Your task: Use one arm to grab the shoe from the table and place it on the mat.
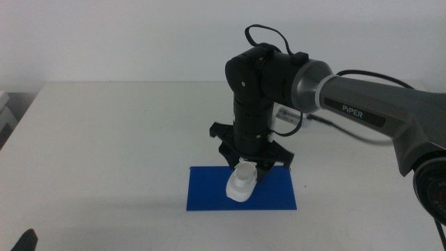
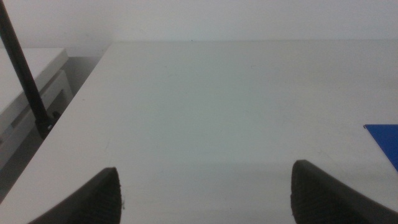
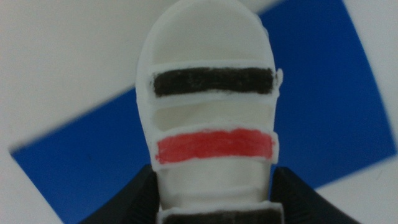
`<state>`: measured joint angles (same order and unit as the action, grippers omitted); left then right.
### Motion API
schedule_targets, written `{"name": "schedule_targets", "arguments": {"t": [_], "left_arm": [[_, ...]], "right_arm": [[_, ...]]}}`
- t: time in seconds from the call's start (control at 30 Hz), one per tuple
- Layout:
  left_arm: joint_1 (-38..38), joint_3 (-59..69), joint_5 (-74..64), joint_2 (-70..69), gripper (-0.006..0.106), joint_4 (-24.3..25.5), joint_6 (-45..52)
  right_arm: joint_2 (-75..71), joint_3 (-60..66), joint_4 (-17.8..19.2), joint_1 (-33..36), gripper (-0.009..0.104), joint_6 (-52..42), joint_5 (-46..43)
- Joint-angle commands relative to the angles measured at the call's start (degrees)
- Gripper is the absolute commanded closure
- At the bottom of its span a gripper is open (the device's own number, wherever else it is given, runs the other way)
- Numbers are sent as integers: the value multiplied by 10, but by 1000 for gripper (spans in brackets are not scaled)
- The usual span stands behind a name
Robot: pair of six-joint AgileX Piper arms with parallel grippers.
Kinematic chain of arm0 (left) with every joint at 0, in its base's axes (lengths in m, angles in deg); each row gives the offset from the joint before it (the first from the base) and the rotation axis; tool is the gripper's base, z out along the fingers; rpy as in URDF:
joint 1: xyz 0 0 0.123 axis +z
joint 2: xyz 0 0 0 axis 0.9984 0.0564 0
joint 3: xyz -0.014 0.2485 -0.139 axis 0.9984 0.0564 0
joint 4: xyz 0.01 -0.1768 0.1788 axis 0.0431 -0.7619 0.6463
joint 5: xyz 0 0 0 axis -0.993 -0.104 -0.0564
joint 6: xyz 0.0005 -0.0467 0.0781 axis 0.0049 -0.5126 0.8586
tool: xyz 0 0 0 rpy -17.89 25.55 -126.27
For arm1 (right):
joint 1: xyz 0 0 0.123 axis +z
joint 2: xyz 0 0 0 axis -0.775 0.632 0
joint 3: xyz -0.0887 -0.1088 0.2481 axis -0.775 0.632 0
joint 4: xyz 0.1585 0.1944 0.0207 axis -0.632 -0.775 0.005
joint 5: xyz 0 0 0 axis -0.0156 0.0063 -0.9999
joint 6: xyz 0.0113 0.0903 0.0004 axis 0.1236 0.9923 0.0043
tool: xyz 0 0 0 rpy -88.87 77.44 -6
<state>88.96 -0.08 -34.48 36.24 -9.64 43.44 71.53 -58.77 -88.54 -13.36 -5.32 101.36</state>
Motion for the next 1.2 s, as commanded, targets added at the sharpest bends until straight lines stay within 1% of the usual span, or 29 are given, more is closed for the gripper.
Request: {"name": "schedule_targets", "arguments": {"t": [0.0, 0.1, 0.23, 0.33, 0.5, 0.63, 0.73, 0.8, 0.87, 1.03, 1.17], "left_arm": [[-2, 5, 47, -8, 7, -5, -3], [-2, 5, 47, -8, 7, -5, -3], [-2, 5, 47, -8, 7, -5, -3], [-2, 5, 47, -8, 7, -5, -3], [-2, 5, 47, -8, 7, -5, -3], [-2, 5, 47, -8, 7, -5, -3], [-2, 5, 47, -8, 7, -5, -3], [-2, 5, 47, -8, 7, -5, -3], [-2, 5, 47, -8, 7, -5, -3], [-2, 5, 47, -8, 7, -5, -3], [-2, 5, 47, -8, 7, -5, -3]], "right_arm": [[-36, -18, 15, 0, 99, -150, 45], [-36, -18, 25, 0, 99, -314, 45], [-36, -18, 26, 0, 99, -520, 45], [-36, -18, 37, 0, 99, -651, 44], [-36, -18, 70, 0, 99, -875, 44], [-36, -18, 79, -2, 99, -1070, 44], [-36, -18, 73, -2, 99, -1188, 43], [-36, -18, 66, -1, 99, -1226, 44], [-36, -18, 60, -1, 99, -1241, 44], [-35, -18, 51, -1, 99, -1242, 43], [-34, -18, 22, 0, 99, -1242, 42]]}}
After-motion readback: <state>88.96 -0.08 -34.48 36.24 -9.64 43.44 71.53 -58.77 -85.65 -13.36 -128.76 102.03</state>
